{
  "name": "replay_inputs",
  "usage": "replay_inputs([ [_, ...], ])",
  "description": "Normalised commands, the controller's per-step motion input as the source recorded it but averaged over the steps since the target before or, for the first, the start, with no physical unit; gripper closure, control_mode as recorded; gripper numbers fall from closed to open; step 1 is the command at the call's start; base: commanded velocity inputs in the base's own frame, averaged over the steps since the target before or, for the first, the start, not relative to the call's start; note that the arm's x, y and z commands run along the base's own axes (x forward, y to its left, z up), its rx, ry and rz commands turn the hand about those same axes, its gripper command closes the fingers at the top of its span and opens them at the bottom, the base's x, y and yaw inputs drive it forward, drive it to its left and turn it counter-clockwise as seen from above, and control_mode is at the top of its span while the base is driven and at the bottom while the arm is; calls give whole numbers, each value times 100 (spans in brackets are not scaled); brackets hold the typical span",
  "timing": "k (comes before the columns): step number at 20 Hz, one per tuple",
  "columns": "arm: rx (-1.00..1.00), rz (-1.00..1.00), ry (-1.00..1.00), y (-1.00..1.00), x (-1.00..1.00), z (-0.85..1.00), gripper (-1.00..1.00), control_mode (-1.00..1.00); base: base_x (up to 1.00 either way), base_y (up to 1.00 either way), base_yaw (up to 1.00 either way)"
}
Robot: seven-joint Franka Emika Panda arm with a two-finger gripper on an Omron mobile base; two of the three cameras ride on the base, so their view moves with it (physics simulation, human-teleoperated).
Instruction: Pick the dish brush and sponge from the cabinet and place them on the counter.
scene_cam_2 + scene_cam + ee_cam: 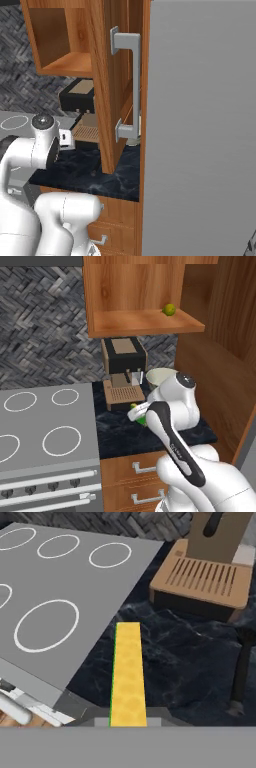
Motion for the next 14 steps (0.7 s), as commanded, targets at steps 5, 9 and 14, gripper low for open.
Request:
replay_inputs([
  [5,21,-5,2,-1,13,-15,100,-100,0,0,0],
  [9,19,-8,1,0,10,-19,100,-100,0,0,0],
  [14,15,-8,2,0,13,-22,100,-100,0,0,0],
])
